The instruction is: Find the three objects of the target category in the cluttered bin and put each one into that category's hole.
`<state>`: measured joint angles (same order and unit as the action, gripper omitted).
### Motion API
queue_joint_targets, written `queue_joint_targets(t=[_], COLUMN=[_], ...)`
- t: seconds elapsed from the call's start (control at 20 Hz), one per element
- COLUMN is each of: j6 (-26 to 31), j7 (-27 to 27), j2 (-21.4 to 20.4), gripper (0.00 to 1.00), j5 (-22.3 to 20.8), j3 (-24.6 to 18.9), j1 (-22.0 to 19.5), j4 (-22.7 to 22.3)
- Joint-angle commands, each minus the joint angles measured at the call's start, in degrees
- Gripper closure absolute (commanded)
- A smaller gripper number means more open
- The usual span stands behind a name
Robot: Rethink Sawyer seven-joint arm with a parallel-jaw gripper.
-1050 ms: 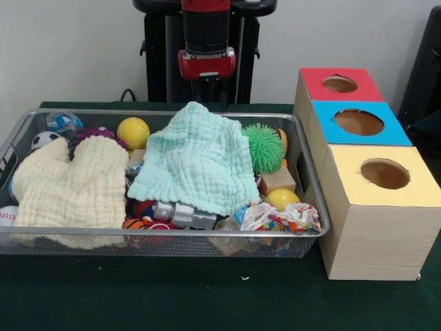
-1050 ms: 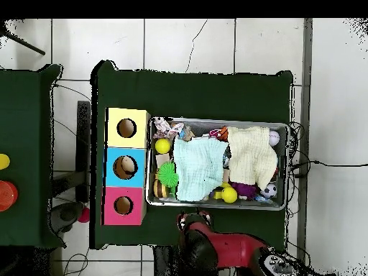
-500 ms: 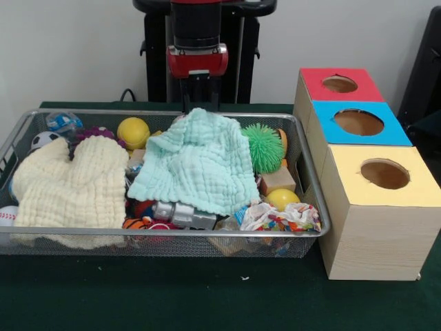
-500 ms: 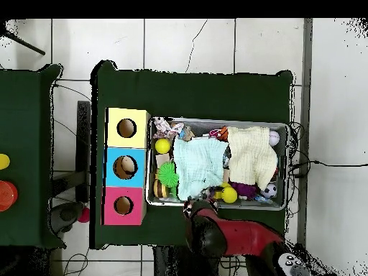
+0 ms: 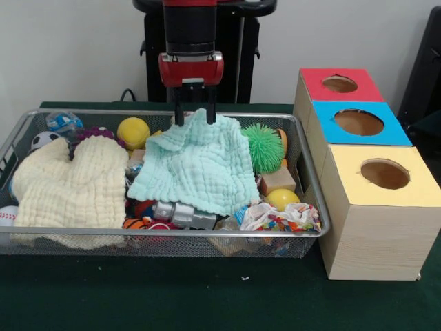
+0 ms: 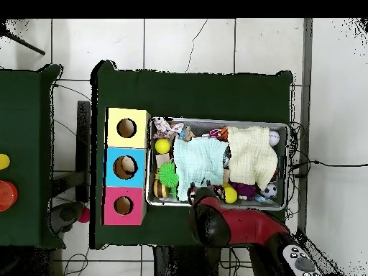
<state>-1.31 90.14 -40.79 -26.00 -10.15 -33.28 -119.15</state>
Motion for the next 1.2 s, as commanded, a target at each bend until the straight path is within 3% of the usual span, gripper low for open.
queue_joint_targets(t=[0.05,0.65,1.2], j6=[-6.17,-11.13,-11.08], j7=[8.32,7.7,5.63], j2=[4.49,14.12,17.48], gripper=[0.0,0.0,0.0], j5=[-0.14,0.54,-0.82], j3=[-2.54,4.1,7.5], j1=[0.07,4.02,5.96], j4=[7.32,11.2,13.86])
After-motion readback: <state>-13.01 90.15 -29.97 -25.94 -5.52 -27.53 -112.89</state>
